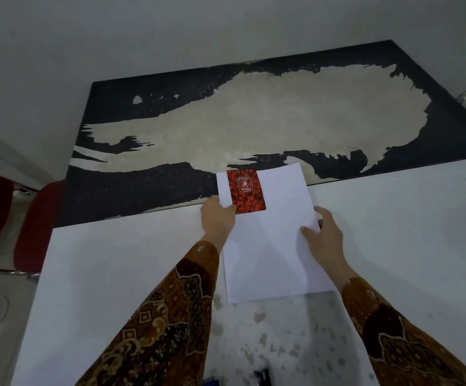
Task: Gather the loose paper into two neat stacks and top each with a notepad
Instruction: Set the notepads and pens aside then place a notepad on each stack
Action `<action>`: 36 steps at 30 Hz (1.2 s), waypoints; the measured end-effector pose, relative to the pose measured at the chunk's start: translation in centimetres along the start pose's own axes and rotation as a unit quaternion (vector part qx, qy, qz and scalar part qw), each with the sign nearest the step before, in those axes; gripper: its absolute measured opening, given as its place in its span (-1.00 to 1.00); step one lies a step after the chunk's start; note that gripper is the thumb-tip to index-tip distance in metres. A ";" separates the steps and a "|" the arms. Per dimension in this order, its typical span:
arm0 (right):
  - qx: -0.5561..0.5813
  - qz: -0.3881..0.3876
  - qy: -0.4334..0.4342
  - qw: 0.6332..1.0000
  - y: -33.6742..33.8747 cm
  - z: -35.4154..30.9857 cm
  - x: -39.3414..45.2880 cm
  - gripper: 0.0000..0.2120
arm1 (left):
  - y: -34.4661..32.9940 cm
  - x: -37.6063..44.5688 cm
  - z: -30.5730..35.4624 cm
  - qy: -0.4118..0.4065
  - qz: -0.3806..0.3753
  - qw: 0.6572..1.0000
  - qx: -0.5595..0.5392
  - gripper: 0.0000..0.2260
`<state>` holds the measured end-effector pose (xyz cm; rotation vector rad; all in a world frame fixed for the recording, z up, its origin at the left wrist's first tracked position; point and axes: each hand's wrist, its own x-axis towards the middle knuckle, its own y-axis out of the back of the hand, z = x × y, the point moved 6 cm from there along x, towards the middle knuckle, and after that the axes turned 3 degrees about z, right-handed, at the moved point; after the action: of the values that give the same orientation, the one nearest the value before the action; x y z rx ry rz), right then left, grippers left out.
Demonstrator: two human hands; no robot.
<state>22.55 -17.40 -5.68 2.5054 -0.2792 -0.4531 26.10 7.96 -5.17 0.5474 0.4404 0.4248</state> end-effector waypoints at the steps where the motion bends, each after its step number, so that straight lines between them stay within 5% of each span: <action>1: -0.018 0.003 0.004 1.000 -0.1 0.2 -0.1 -0.53 | 0.1 -0.1 -0.1 -0.014 0.002 0.999 0.047 -0.67; 4: -0.098 0.034 0.045 0.994 0.0 0.7 -1.3 -0.54 | 1.2 -1.1 -0.9 -0.003 0.011 0.989 0.149 -0.47; 11: 0.012 -0.032 0.161 0.986 -1.4 -2.9 -12.7 -0.69 | 9.1 -11.6 -3.9 -0.047 0.023 0.997 -0.055 -0.73; 19: 0.082 -0.268 0.044 0.959 -8.3 -2.0 -29.2 -0.87 | 21.4 -23.4 -17.3 -0.015 0.122 0.992 -0.041 -0.77; 24: 0.043 -0.380 -0.056 0.922 -13.1 0.5 -38.2 -0.71 | 26.9 -27.8 -25.8 0.073 0.164 0.980 0.083 -0.67; 30: 0.056 -0.339 -0.080 0.936 -14.8 1.3 -42.2 -0.60 | 29.7 -30.0 -31.6 0.170 0.136 0.966 0.137 -0.27; 36: 0.066 -0.295 -0.145 0.942 -15.7 1.4 -42.0 -0.58 | 30.1 -30.2 -32.3 0.152 0.125 0.977 0.081 -0.30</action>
<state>-15.08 6.94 -4.91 2.6191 0.3619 -1.0763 -22.97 29.23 -4.08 0.7022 0.7087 0.7234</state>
